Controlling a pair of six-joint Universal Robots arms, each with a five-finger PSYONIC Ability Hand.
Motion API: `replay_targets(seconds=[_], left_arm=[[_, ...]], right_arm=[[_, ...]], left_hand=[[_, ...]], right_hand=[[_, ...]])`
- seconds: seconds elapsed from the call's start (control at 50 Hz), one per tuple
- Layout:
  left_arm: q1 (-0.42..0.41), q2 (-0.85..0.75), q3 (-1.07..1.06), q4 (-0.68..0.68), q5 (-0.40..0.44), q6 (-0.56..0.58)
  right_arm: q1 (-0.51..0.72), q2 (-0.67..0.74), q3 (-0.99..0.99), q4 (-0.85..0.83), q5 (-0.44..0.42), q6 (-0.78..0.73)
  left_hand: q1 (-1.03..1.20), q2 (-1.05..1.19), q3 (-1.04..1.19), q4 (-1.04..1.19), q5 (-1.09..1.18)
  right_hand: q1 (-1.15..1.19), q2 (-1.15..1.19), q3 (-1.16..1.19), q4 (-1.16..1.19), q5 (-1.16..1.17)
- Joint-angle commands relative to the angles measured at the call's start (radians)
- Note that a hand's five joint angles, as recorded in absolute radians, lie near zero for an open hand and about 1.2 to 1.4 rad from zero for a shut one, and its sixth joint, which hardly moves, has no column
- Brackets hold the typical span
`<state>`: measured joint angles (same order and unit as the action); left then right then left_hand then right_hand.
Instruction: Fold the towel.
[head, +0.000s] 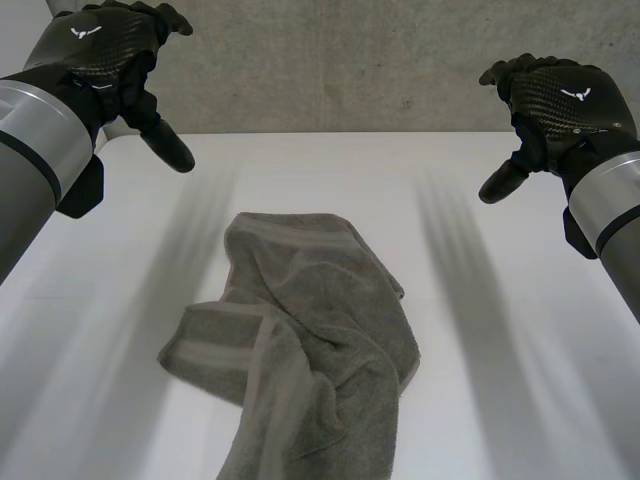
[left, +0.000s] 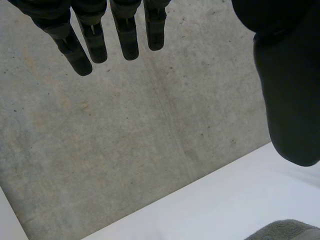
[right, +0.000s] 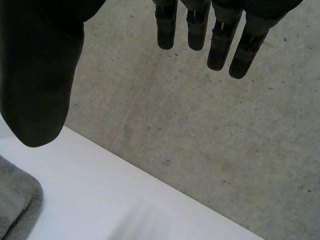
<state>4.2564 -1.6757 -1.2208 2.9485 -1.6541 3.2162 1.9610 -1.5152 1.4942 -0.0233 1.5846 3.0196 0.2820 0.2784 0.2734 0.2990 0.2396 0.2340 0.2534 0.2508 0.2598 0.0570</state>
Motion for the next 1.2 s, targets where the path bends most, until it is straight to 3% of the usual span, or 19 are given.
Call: replay_targets(seconds=[0.02, 0.1, 0.2, 0.22, 0.28, 0.36, 0.48, 0.68, 0.74, 0.78, 0.8, 0.82, 0.84, 0.88, 0.92, 0.94, 1.04, 1.08, 1.2], left_arm=[[-0.026, 0.005, -0.026, 0.0, -0.001, 0.002], [-0.085, 0.027, -0.115, -0.003, -0.001, 0.002], [-0.13, 0.09, -0.287, 0.058, 0.013, 0.008], [-0.13, 0.09, -0.287, 0.058, 0.013, 0.008], [-0.145, 0.094, -0.404, 0.149, 0.013, 0.008], [-0.185, 0.079, -0.557, 0.318, 0.016, 0.013], [-0.262, -0.039, -0.649, 0.458, 0.013, 0.063], [-0.288, -0.225, -0.66, 0.481, 0.008, 0.168], [-0.288, -0.257, -0.658, 0.481, 0.007, 0.172], [-0.288, -0.268, -0.657, 0.481, 0.007, 0.174], [-0.288, -0.272, -0.654, 0.48, 0.004, 0.175], [-0.288, -0.274, -0.651, 0.48, 0.002, 0.177], [-0.288, -0.274, -0.651, 0.48, 0.002, 0.177], [-0.286, -0.265, -0.643, 0.48, -0.001, 0.177], [-0.286, -0.265, -0.643, 0.48, -0.001, 0.177], [-0.285, -0.256, -0.64, 0.48, -0.004, 0.177], [-0.276, -0.191, -0.6, 0.481, -0.078, 0.169], [-0.253, -0.132, -0.58, 0.481, -0.127, 0.163], [-0.233, -0.044, -0.565, 0.48, -0.136, 0.142]], right_arm=[[0.004, 0.015, -0.009, 0.008, -0.018, -0.016], [0.007, 0.036, -0.009, 0.02, -0.064, -0.05], [0.009, 0.12, 0.003, 0.048, -0.282, -0.218], [0.009, 0.121, 0.003, 0.048, -0.282, -0.219], [0.013, 0.188, -0.003, 0.066, -0.353, -0.284], [0.013, 0.317, -0.032, 0.091, -0.382, -0.352], [0.054, 0.479, -0.093, 0.091, -0.371, -0.398], [0.098, 0.609, -0.161, 0.088, -0.356, -0.418], [0.102, 0.61, -0.16, 0.083, -0.357, -0.415], [0.104, 0.613, -0.157, 0.08, -0.35, -0.406], [0.104, 0.613, -0.157, 0.08, -0.35, -0.406], [0.099, 0.613, -0.157, 0.08, -0.348, -0.403], [0.099, 0.613, -0.157, 0.08, -0.348, -0.403], [0.093, 0.613, -0.152, 0.077, -0.347, -0.401], [0.093, 0.613, -0.152, 0.077, -0.347, -0.401], [0.09, 0.609, -0.147, 0.071, -0.341, -0.401], [0.062, 0.52, -0.135, 0.074, -0.282, -0.389], [0.027, 0.414, -0.106, 0.082, -0.238, -0.368], [-0.014, 0.251, -0.055, 0.148, -0.229, -0.36]], left_hand=[[-0.074, -0.071, -0.066, -0.091, -0.206], [-0.071, -0.068, -0.063, -0.088, -0.204], [-0.074, -0.071, -0.066, -0.091, -0.207], [-0.074, -0.071, -0.066, -0.091, -0.207], [-0.069, -0.065, -0.06, -0.085, -0.201], [-0.06, -0.056, -0.051, -0.077, -0.192], [-0.054, -0.05, -0.045, -0.071, -0.186], [-0.025, -0.021, -0.016, -0.042, -0.157], [0.005, 0.008, 0.013, -0.012, -0.128], [0.093, 0.097, 0.102, 0.076, -0.039], [0.23, 0.233, 0.238, 0.213, 0.097], [0.431, 0.435, 0.44, 0.415, 0.299], [0.434, 0.437, 0.442, 0.417, 0.301], [0.901, 0.905, 0.91, 0.884, 0.769], [0.903, 0.907, 0.912, 0.886, 0.771], [1.114, 1.118, 1.123, 1.097, 0.982], [1.114, 1.118, 1.123, 1.097, 0.982], [1.114, 1.118, 1.123, 1.097, 0.982], [1.114, 1.118, 1.123, 1.097, 0.982]], right_hand=[[-0.059, -0.079, -0.076, -0.085, -0.057], [-0.059, -0.079, -0.076, -0.085, -0.057], [-0.059, -0.079, -0.076, -0.085, -0.057], [-0.059, -0.079, -0.076, -0.085, -0.057], [-0.059, -0.079, -0.076, -0.085, -0.057], [-0.059, -0.079, -0.076, -0.085, -0.057], [-0.059, -0.079, -0.076, -0.085, -0.057], [-0.059, -0.079, -0.076, -0.085, -0.057], [0.103, 0.084, 0.087, 0.078, 0.106], [0.401, 0.382, 0.384, 0.375, 0.404], [0.403, 0.384, 0.386, 0.377, 0.405], [0.653, 0.634, 0.636, 0.627, 0.655], [0.655, 0.636, 0.639, 0.63, 0.658], [1.16, 1.141, 1.143, 1.134, 1.162], [1.162, 1.143, 1.145, 1.136, 1.165], [1.162, 1.143, 1.145, 1.136, 1.165], [1.162, 1.143, 1.145, 1.136, 1.165], [1.162, 1.143, 1.145, 1.136, 1.165], [1.162, 1.143, 1.145, 1.136, 1.165]])
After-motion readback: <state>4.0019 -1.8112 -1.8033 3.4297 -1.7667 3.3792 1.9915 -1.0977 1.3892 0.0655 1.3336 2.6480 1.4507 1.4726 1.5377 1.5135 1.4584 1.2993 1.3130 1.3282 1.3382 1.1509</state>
